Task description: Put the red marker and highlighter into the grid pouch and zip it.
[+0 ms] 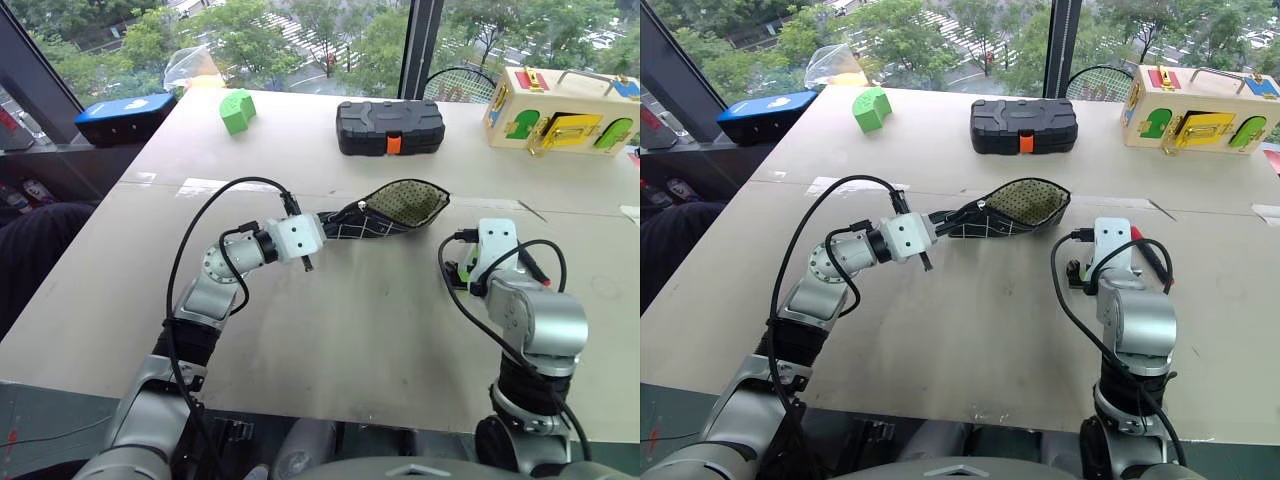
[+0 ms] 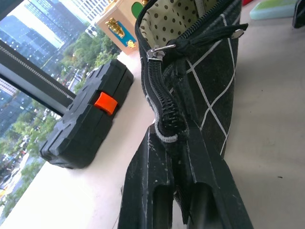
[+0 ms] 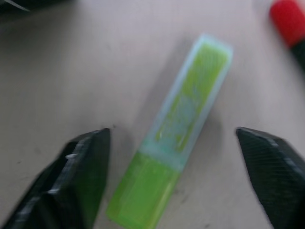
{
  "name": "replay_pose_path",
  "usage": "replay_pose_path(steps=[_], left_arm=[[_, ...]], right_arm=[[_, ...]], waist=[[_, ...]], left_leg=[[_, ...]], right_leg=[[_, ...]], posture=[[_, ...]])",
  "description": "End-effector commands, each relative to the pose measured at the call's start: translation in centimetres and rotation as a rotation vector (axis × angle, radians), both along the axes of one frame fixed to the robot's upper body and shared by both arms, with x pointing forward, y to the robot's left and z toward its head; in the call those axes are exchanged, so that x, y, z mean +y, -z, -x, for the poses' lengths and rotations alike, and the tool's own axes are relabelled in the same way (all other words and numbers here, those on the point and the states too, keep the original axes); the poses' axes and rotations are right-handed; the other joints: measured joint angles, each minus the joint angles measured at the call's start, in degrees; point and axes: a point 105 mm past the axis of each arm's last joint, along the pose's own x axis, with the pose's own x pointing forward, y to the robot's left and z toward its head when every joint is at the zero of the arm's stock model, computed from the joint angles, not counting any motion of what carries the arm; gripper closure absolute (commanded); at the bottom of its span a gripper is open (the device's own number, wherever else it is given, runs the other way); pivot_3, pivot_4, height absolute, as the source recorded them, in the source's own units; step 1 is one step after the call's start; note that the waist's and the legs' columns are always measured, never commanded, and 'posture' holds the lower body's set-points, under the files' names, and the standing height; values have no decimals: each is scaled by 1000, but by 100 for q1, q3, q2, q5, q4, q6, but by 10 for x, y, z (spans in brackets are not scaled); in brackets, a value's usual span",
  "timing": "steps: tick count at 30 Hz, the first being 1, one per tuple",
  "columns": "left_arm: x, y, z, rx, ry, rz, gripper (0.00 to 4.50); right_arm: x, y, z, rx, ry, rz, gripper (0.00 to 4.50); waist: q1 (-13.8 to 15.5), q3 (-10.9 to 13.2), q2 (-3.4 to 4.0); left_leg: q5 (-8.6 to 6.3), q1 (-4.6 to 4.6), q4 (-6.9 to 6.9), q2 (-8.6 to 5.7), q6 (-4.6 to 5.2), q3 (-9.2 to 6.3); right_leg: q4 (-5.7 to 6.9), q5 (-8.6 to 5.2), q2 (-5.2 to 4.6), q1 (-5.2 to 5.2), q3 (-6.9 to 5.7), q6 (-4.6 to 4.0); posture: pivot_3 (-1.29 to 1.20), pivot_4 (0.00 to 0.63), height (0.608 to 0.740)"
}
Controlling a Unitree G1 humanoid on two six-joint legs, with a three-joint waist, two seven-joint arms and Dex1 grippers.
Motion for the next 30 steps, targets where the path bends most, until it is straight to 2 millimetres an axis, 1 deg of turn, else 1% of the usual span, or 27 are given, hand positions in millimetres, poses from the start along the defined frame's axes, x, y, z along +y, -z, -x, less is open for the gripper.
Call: replay_pose_path(steps=[1,2,3,4,6,8,9,12,14,17,19,21,25,27,30], left_arm=[[-6,-15,6,-72,36,14,4500],[-6,-15,7,-74,37,16,4500],[-7,-14,8,-75,40,17,4500],[-8,-14,9,-76,43,19,4500],[-10,-13,10,-75,45,26,4500],[-12,-12,11,-75,52,28,4500],[-14,-11,12,-75,58,28,4500],[-18,-9,13,-80,82,24,4500],[-21,-8,15,-88,101,17,4500],[-27,-8,18,-109,139,3,4500],[-31,-7,21,-124,166,-5,4500],[-33,-7,24,-141,189,-13,4500],[-35,-8,29,-164,217,-19,4500],[-35,-8,30,-170,225,-20,4500],[-36,-8,34,-176,238,-16,4500]], right_arm=[[-12,-2,6,-16,41,-5,2267],[-13,-3,7,-18,36,-9,2777],[-16,-5,9,-26,17,-10,3116],[-19,-9,12,-41,-20,-1,3705],[-23,-15,18,-62,-92,19,3743],[-26,-23,27,-91,-209,20,3743],[-26,-32,36,-110,-316,24,3743],[-17,-60,65,-130,-646,10,3743],[-8,-78,75,-143,-809,-16,3743],[-2,-98,68,-166,-893,-55,3743],[3,-105,58,-159,-913,-75,3743],[8,-102,52,-97,-931,-73,3743],[5,-92,42,20,-912,-46,3743],[5,-92,38,62,-912,-20,3743],[11,-94,28,87,-918,0,3743]], waist=[[9,0,0],[11,0,0],[18,0,0],[17,0,0],[24,3,5],[10,5,7],[3,5,8],[7,14,21],[-25,9,10],[-64,10,3],[-66,12,0],[-47,11,-2],[35,12,-2],[32,13,0],[23,12,-1]], left_leg=[[0,0,0,0,0,0],[0,0,0,0,0,0],[0,0,0,-1,0,0],[0,-1,0,-2,0,-1],[0,-2,0,-3,1,-3],[-1,-3,-1,-2,1,-2],[0,-2,-2,-1,1,0],[-2,0,-2,1,3,2],[-13,2,0,2,23,4],[-16,9,0,12,28,3],[-17,7,1,10,30,4],[-17,6,2,6,30,3],[-3,-6,1,6,6,-6],[-2,-20,1,5,5,-10],[-4,-30,5,2,8,-9]], right_leg=[[1,0,0,0,0,0],[1,0,0,0,0,0],[0,0,0,1,0,0],[0,0,-1,1,0,0],[-2,0,-2,1,-2,0],[-9,0,0,2,-4,1],[-12,-1,0,3,-4,1],[-22,-2,0,13,-6,3],[-26,-2,1,24,-8,4],[-24,-1,7,32,-13,4],[-23,0,2,31,-13,3],[-23,0,-5,29,-13,2],[-37,0,-6,23,-22,1],[-56,2,-8,23,-27,-1],[-64,3,-13,21,-28,-1]], posture=[[0,150,740],[0,150,740],[0,150,740],[0,150,740],[0,150,740],[0,150,740],[0,150,740],[0,150,740],[0,150,740],[0,150,740],[0,150,740],[0,150,740],[0,150,740],[0,150,740],[0,150,740]])
